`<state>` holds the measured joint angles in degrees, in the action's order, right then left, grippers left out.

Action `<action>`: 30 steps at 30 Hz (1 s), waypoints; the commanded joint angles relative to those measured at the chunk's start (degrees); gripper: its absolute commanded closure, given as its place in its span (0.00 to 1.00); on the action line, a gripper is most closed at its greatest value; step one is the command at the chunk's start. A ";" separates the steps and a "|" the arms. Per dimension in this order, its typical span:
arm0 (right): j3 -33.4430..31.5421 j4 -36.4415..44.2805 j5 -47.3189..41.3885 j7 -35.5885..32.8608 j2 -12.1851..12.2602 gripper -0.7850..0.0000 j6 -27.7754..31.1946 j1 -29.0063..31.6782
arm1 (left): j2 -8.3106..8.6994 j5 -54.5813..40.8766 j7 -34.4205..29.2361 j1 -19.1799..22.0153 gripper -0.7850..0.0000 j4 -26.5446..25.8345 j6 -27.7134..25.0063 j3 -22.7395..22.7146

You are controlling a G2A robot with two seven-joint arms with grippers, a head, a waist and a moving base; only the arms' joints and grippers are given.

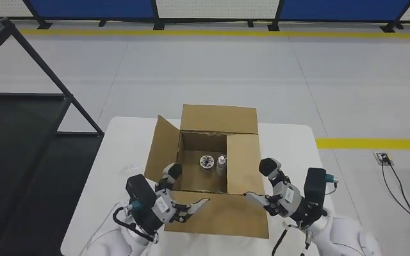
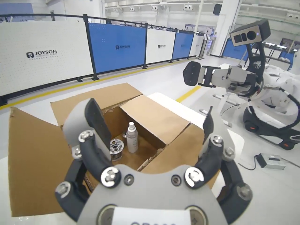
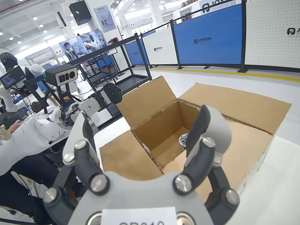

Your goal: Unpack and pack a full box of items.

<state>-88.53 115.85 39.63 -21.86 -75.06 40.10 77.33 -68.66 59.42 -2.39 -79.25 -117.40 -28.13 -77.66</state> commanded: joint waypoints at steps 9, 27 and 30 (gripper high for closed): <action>-5.98 4.07 -2.01 1.39 1.45 0.00 8.02 3.95 | -1.21 -17.45 -15.62 14.96 0.00 9.49 2.14 8.10; -10.31 9.48 -0.94 0.45 2.48 0.00 10.91 9.82 | -2.65 -31.75 -23.28 22.20 0.00 17.38 5.74 14.56; -9.20 8.89 -0.77 0.09 2.64 0.00 8.64 9.08 | -2.85 -34.11 -25.65 23.07 0.00 19.28 8.11 15.27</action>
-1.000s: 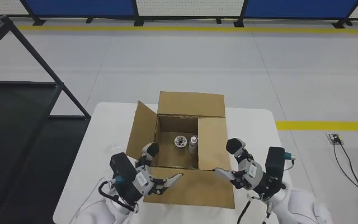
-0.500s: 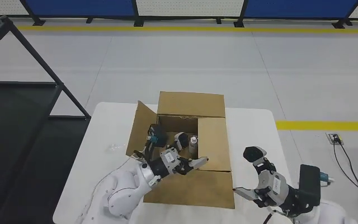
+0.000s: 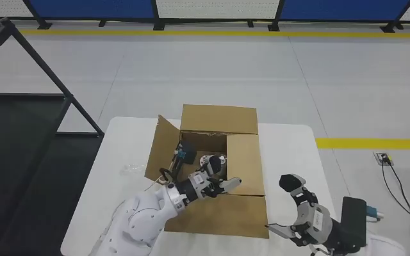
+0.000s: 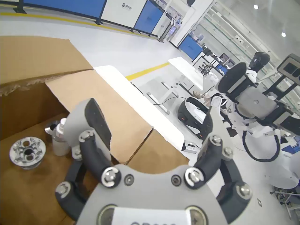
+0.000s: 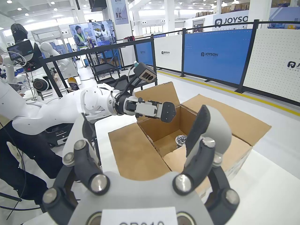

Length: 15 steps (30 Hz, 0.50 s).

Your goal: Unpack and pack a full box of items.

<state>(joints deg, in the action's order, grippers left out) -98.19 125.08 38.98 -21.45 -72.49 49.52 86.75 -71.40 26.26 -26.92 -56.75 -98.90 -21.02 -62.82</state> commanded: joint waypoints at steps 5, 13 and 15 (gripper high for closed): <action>1.30 -1.84 -2.31 -2.27 0.63 0.00 -1.96 -1.92 | -0.91 -6.84 -7.60 4.80 0.00 5.88 4.10 3.56; 0.70 -1.99 -3.48 -2.89 1.39 0.00 -2.68 -1.10 | -1.95 -8.45 -14.58 10.53 0.00 13.15 10.18 7.29; 0.41 -1.94 -3.57 -2.52 1.53 0.00 -2.79 -0.64 | -2.17 -8.60 -15.36 11.46 0.00 14.50 11.47 7.87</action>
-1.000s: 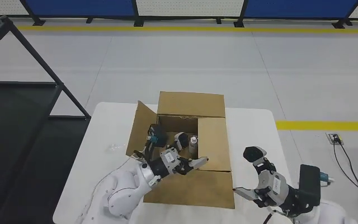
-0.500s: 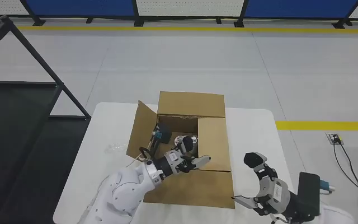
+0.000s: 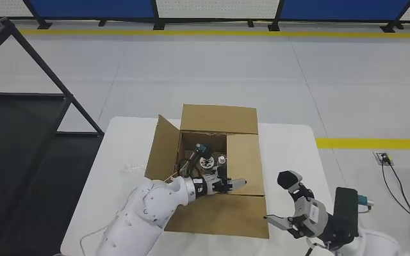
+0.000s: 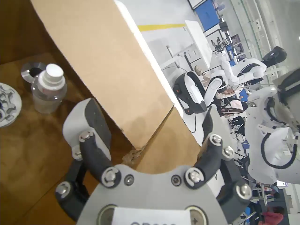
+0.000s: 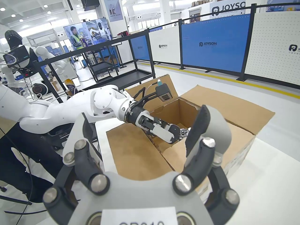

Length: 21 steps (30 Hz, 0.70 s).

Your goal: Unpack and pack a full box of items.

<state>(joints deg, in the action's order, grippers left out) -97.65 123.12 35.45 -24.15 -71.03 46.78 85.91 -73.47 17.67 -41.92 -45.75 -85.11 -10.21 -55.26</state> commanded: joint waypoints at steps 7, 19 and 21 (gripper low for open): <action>-0.36 0.17 -0.23 1.12 0.57 0.00 -0.25 0.93 | -1.03 -2.55 -0.12 2.86 0.00 4.12 0.71 1.91; 0.39 0.47 -0.23 1.49 1.39 0.00 -1.12 0.39 | -1.99 -8.55 0.26 4.16 0.00 6.88 -2.54 2.28; 0.41 0.56 -0.27 1.62 1.53 0.00 -1.07 0.30 | -1.94 -9.59 0.26 3.83 0.00 6.47 -3.05 1.72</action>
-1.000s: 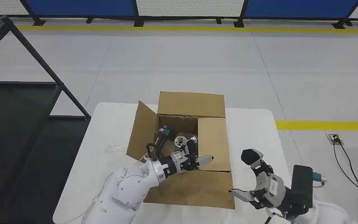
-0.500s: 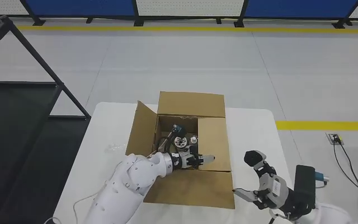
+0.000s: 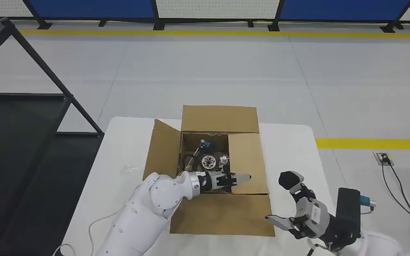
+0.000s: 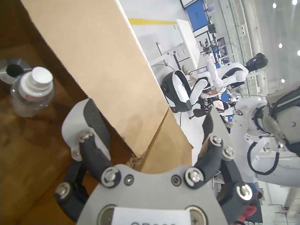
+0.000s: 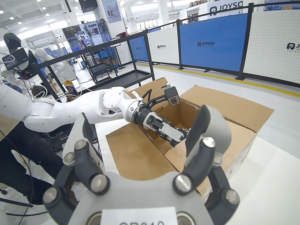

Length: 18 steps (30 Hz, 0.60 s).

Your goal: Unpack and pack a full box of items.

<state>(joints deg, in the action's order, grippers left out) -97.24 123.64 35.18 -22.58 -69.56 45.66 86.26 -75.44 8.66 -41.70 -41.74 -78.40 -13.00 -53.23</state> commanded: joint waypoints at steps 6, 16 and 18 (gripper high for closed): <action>0.23 -0.01 -0.07 0.28 0.47 0.00 0.03 -0.45 | 0.11 -2.93 0.70 -1.16 0.00 -1.60 -1.29 -1.67; -2.23 -3.69 -2.42 -4.00 1.62 0.00 -1.40 -1.67 | -0.22 -2.86 3.96 -1.58 0.00 -5.35 -1.77 -1.76; -3.18 -5.61 -3.98 -6.74 1.99 0.00 -2.98 -2.13 | -0.41 -2.90 4.56 -1.29 0.00 -6.02 -1.71 -1.41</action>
<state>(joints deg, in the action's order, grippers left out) -99.95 119.06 32.05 -27.75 -67.75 43.51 84.40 -75.75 5.80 -37.43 -43.20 -84.10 -14.75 -54.84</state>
